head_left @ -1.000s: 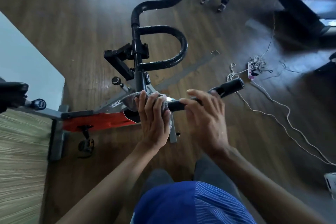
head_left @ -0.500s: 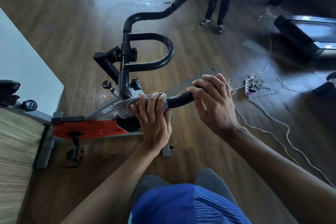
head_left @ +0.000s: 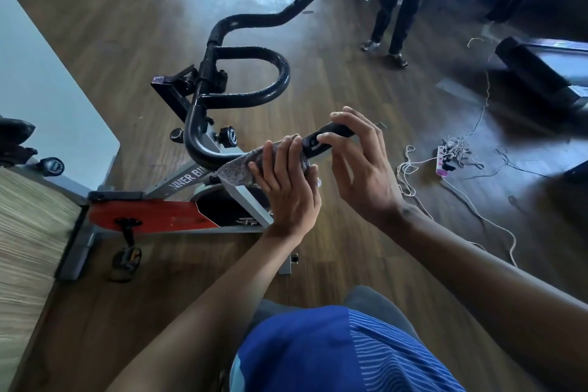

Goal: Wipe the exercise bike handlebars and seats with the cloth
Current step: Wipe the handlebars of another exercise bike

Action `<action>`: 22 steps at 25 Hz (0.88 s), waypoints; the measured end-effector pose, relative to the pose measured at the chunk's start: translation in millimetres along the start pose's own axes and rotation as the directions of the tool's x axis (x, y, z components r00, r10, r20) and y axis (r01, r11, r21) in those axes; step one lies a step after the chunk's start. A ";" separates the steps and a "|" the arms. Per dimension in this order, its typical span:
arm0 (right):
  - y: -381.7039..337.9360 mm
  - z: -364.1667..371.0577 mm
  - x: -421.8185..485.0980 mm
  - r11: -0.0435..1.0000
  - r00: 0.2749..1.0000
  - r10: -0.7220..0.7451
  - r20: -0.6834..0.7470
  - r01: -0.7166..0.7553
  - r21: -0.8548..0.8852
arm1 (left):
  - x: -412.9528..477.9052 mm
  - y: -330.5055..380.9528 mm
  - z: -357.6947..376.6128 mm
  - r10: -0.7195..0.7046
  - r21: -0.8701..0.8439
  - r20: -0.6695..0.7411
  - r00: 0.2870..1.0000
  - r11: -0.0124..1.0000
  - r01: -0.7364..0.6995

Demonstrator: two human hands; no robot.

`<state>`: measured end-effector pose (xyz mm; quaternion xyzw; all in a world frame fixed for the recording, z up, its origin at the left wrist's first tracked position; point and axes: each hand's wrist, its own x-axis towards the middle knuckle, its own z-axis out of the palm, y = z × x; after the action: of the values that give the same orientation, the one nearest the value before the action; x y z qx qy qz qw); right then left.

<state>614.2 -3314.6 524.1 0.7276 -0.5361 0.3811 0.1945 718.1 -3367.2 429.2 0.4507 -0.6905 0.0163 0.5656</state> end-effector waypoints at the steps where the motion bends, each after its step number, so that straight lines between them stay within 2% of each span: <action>1: -0.1 0.0 -0.9 1.000 1.000 0.008 -0.006 -0.008 0.009 | 0.9 5.8 2.0 -0.016 -0.016 -0.005 1.000 1.000 0.016; 8: 2.3 -10.8 -2.4 0.993 0.997 0.080 0.021 -0.082 0.087 | 7.7 41.1 16.4 -0.062 -0.036 -0.083 0.995 0.998 0.059; 12: 5.7 -19.9 -1.8 0.968 0.994 0.105 0.007 -0.104 0.229 | 14.5 55.5 21.2 -0.111 -0.069 -0.101 0.989 0.992 0.105; 17: 5.0 -31.0 0.3 0.949 0.989 0.147 0.014 -0.145 0.281 | 25.0 77.2 28.8 -0.100 -0.086 -0.141 0.985 0.992 0.088; 19: 4.5 -32.9 1.1 0.948 0.987 0.161 0.002 -0.156 0.279 | 23.6 69.0 19.0 -0.051 -0.105 -0.095 0.994 0.994 0.041; 22: -2.7 -34.8 0.5 0.969 0.985 0.172 -0.013 -0.167 0.184 | 18.5 36.5 -3.1 0.057 -0.084 0.038 0.998 0.995 -0.054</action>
<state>604.7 -3289.9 546.8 0.6882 -0.5564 0.4543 0.1019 698.0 -3355.1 462.8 0.4078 -0.7142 -0.0057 0.5688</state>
